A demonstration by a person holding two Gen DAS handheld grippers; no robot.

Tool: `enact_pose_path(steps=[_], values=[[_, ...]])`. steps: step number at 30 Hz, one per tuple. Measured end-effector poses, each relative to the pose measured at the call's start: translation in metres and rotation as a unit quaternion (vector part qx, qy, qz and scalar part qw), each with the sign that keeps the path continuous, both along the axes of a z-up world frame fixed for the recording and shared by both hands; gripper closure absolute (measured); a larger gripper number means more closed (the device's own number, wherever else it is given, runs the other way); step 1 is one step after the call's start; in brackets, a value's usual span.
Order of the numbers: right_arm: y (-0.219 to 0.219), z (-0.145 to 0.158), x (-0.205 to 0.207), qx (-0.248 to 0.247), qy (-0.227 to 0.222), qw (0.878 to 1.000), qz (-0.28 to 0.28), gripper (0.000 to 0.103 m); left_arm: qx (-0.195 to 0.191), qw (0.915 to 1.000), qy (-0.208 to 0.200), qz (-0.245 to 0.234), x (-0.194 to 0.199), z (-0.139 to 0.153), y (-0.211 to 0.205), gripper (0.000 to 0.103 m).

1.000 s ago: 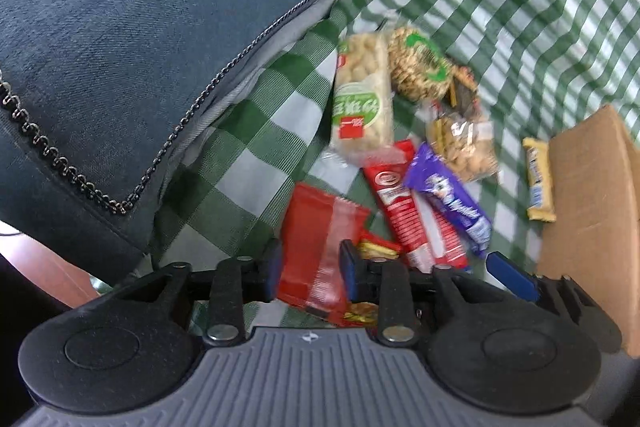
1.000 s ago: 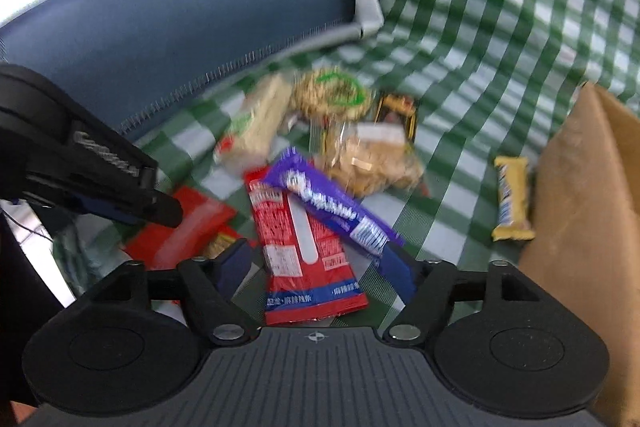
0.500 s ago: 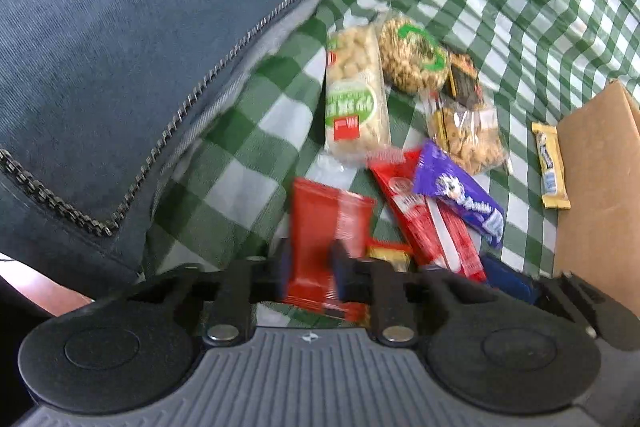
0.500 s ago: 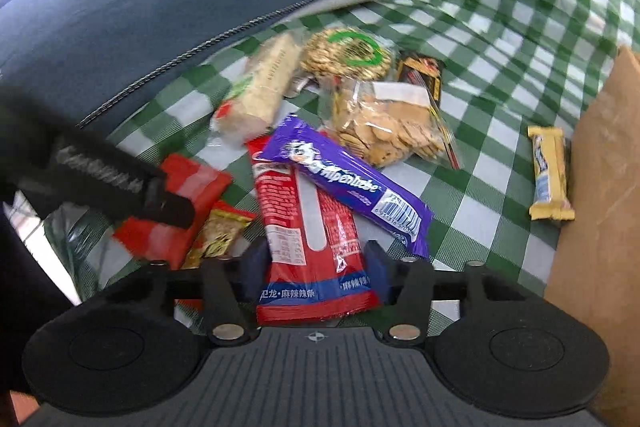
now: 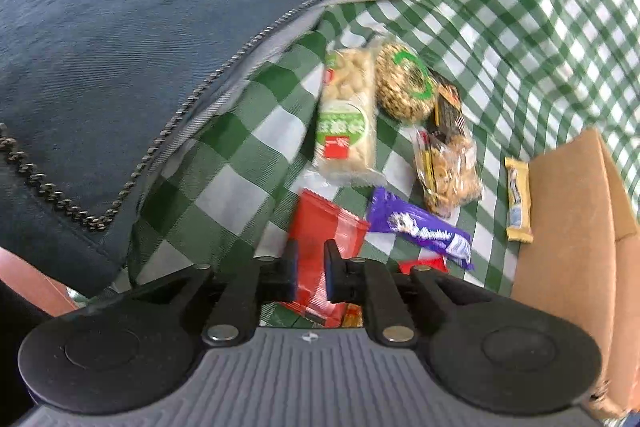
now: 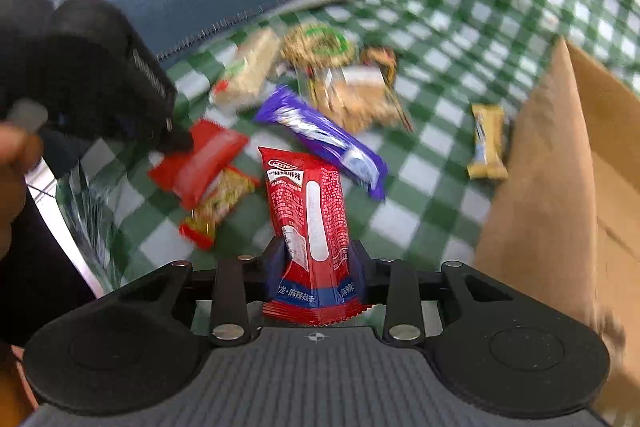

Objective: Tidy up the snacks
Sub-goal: 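Lift both held packets off the pile and carry them toward the box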

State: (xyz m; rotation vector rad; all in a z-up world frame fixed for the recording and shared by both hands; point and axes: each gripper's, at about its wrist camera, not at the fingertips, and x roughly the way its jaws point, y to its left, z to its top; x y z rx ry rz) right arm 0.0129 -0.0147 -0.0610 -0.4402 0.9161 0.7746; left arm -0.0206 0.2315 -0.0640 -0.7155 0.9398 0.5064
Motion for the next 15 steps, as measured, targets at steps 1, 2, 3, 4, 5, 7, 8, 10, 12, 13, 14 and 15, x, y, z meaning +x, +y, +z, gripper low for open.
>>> enact_pose_path(steps=[1, 2, 3, 4, 5, 7, 8, 10, 12, 13, 14, 15], values=[[-0.002, -0.003, -0.001, -0.006, 0.006, 1.0, -0.009, 0.067, -0.007, 0.9999, -0.001, 0.008, -0.002, 0.0, 0.004, 0.078], [-0.005, -0.004, -0.002, -0.007, 0.01, 1.0, -0.015, 0.064, -0.013, 0.9998, -0.001, 0.013, -0.003, 0.0, 0.006, 0.073], [-0.009, -0.006, -0.002, -0.002, 0.016, 1.0, -0.02, 0.06, -0.017, 0.9998, -0.001, 0.013, -0.003, 0.0, 0.008, 0.071], [-0.008, -0.006, -0.003, 0.004, 0.02, 1.0, -0.021, 0.059, -0.018, 0.9998, 0.0, 0.009, -0.002, 0.0, 0.008, 0.07], [-0.009, -0.006, -0.002, 0.01, 0.024, 0.999, -0.021, 0.057, -0.018, 0.9998, 0.002, 0.003, -0.002, 0.0, 0.007, 0.068], [-0.012, -0.007, 0.002, 0.023, 0.026, 0.999, -0.023, 0.052, -0.013, 0.9999, 0.007, -0.006, 0.0, -0.002, 0.003, 0.068], [-0.011, -0.008, 0.004, 0.027, 0.029, 0.999, -0.025, 0.049, -0.009, 0.9998, 0.011, -0.01, 0.001, -0.003, 0.001, 0.068], [-0.01, -0.01, 0.006, 0.031, 0.035, 0.999, -0.028, 0.046, 0.0, 0.9996, 0.019, -0.023, 0.005, -0.006, -0.003, 0.068], [-0.006, -0.014, 0.009, 0.034, 0.038, 0.998, -0.027, 0.044, 0.024, 0.9984, 0.025, -0.045, 0.012, -0.006, -0.011, 0.066], [-0.004, -0.016, 0.01, 0.033, 0.039, 0.998, -0.026, 0.043, 0.041, 0.997, 0.03, -0.059, 0.016, -0.006, -0.017, 0.063], [-0.002, -0.018, 0.011, 0.032, 0.041, 0.998, -0.026, 0.042, 0.056, 0.9952, 0.033, -0.072, 0.02, -0.006, -0.022, 0.056], [-0.001, -0.021, 0.011, 0.03, 0.042, 0.998, -0.026, 0.041, 0.07, 0.993, 0.038, -0.087, 0.024, -0.007, -0.028, 0.048]])
